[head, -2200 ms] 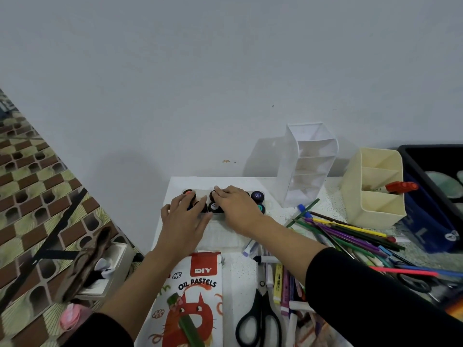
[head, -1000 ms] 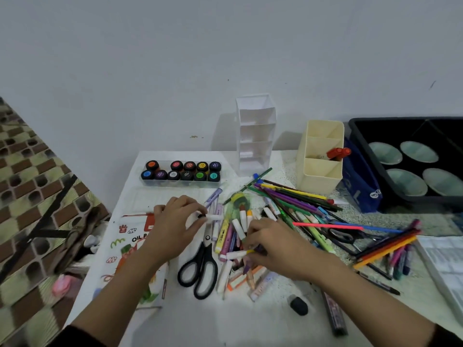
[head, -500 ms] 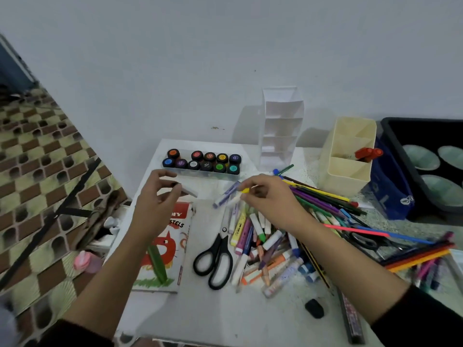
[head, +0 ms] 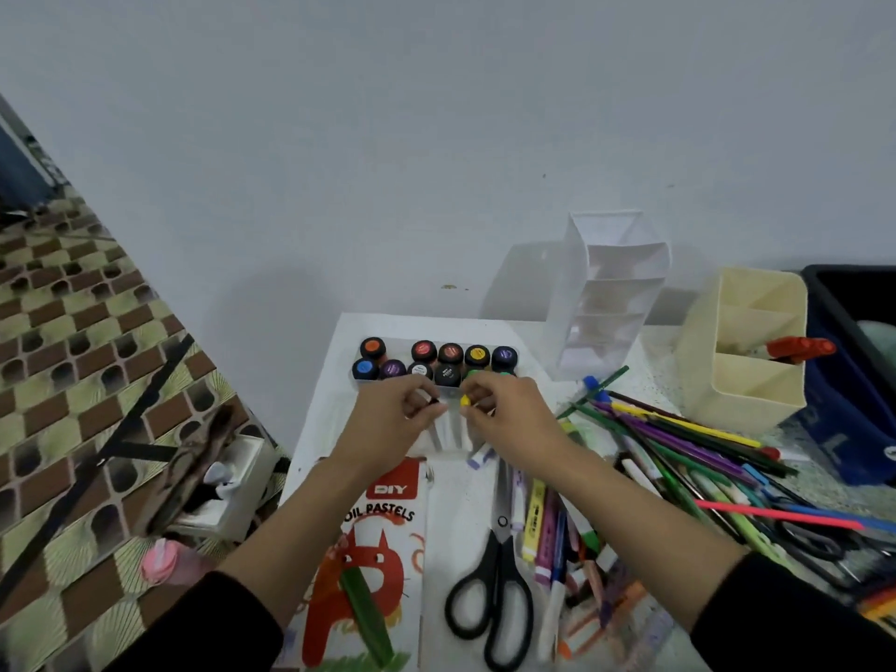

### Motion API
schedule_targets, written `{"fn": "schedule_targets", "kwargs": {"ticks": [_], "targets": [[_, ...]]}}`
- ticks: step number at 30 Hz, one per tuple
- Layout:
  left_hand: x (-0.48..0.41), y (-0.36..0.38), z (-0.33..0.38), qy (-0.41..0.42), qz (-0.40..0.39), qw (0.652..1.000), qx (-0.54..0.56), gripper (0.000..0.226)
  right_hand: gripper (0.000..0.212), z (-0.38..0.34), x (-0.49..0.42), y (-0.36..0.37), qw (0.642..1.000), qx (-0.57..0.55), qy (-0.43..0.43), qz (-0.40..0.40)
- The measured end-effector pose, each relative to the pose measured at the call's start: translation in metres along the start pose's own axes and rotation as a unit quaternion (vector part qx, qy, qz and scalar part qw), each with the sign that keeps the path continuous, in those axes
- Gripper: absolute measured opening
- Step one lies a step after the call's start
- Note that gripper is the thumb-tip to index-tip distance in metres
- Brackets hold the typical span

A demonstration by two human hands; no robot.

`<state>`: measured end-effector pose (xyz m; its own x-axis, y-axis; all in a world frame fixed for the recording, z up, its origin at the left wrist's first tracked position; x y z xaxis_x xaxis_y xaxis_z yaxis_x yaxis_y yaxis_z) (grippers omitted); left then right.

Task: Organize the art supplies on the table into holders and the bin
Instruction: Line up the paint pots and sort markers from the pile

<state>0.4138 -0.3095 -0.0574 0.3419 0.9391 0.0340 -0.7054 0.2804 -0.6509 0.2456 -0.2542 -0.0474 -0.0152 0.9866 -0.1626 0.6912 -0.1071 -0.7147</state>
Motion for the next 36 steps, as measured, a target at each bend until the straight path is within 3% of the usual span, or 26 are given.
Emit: {"fn": "schedule_targets", "kwargs": {"ticks": [9, 14, 18, 27, 31, 36], "targets": [[-0.004, 0.0, -0.002, 0.074, -0.088, 0.993, -0.037, 0.042, 0.016, 0.005, -0.001, 0.013, 0.999, 0.029, -0.013, 0.042], [-0.007, 0.007, -0.006, 0.105, -0.075, 0.987, -0.099, 0.031, 0.006, 0.016, 0.001, 0.019, 0.99, 0.118, -0.076, 0.021], [-0.01, 0.01, -0.01, 0.119, -0.077, 0.983, -0.115, 0.023, 0.015, 0.013, 0.006, 0.02, 0.979, 0.163, -0.124, -0.011], [-0.008, 0.018, -0.013, 0.132, -0.054, 0.977, -0.16, 0.027, 0.015, 0.005, -0.002, 0.008, 0.971, 0.196, -0.089, -0.103], [0.006, 0.013, -0.008, 0.123, -0.034, 0.98, -0.151, 0.029, 0.012, 0.002, 0.017, -0.023, 0.998, 0.059, -0.023, -0.012], [0.038, 0.004, 0.017, 0.123, -0.034, 0.988, -0.088, 0.021, 0.009, 0.006, 0.069, -0.069, 0.995, -0.023, 0.024, 0.098]]}}
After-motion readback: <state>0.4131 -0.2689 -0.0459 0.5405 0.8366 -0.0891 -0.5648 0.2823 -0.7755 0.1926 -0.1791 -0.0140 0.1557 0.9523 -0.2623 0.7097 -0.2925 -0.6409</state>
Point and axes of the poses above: each hand's wrist, its own x-axis away from the middle knuckle, its own y-axis out of the palm, z = x × y, the point moved 2 cm from there along -x, towards the middle knuckle, and after that the axes turned 8 degrees about -y, right-handed, at the moved point
